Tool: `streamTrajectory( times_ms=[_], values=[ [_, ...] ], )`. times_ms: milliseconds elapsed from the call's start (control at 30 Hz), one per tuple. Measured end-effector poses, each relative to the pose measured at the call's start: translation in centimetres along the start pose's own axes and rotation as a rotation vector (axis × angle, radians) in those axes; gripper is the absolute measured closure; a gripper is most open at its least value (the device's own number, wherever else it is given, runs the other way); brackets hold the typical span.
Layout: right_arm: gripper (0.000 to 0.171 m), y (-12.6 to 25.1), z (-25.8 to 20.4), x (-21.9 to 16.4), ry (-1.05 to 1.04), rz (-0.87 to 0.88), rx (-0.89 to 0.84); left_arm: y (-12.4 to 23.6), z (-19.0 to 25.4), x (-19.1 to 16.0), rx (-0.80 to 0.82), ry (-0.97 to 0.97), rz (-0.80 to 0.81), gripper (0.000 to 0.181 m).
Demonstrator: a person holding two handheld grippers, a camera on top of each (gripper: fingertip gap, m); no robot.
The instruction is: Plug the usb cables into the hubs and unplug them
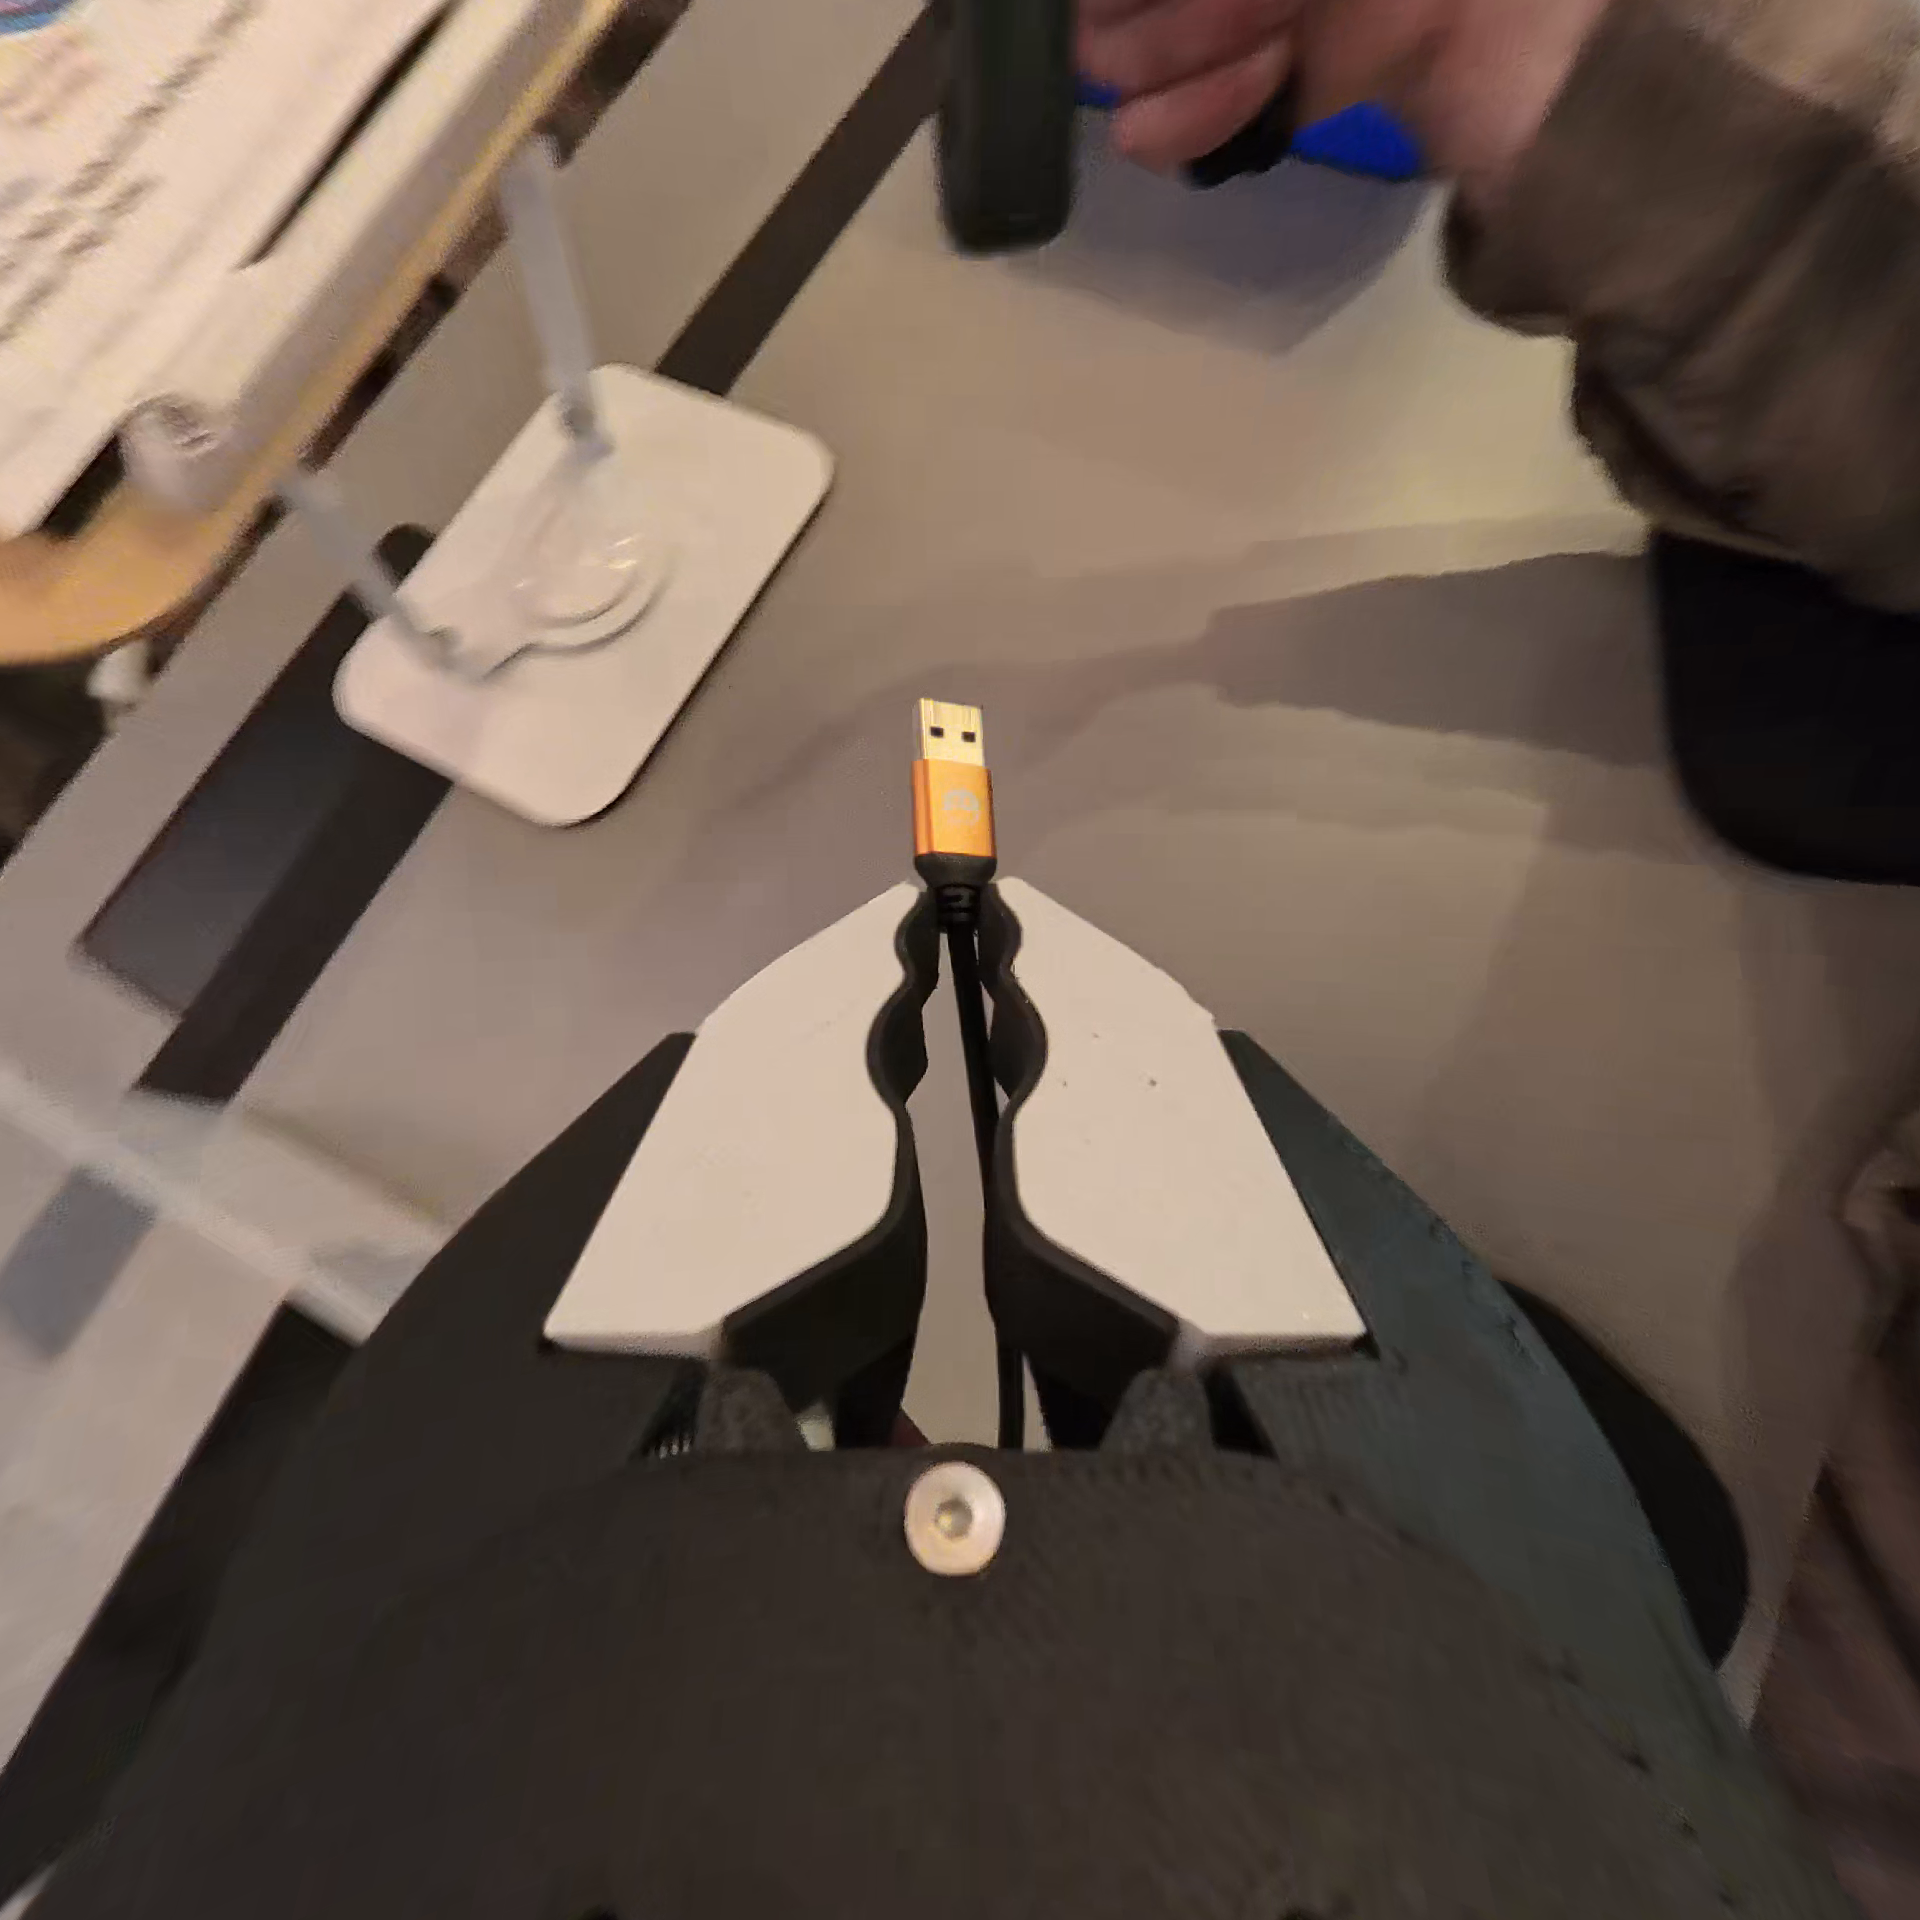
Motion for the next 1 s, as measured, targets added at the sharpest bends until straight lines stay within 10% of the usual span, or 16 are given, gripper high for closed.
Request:
streamTrajectory(
  times_ms=[433,1000],
  values=[
    [0.161,3.3,-1.0,-4.0,0.148,-0.434,-0.022,-11.2,-0.1,5.5,-0.26,-0.062,0.012,0.174],
    [0.161,1.1,-1.9,-7.5,0.119,-0.81,0.04,-17.6,-3.0,1.5,-0.43,-0.044,0.006,0.174]
  ],
)
Point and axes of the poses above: each gripper's, where its closed fingertips meet, y back along the fingers, x out of its top, z = x × y across the jaws, the point moved 8 cm from there along y, back along the fingers, and after that the axes turned 6 degrees about -z, right-handed, at the moved point
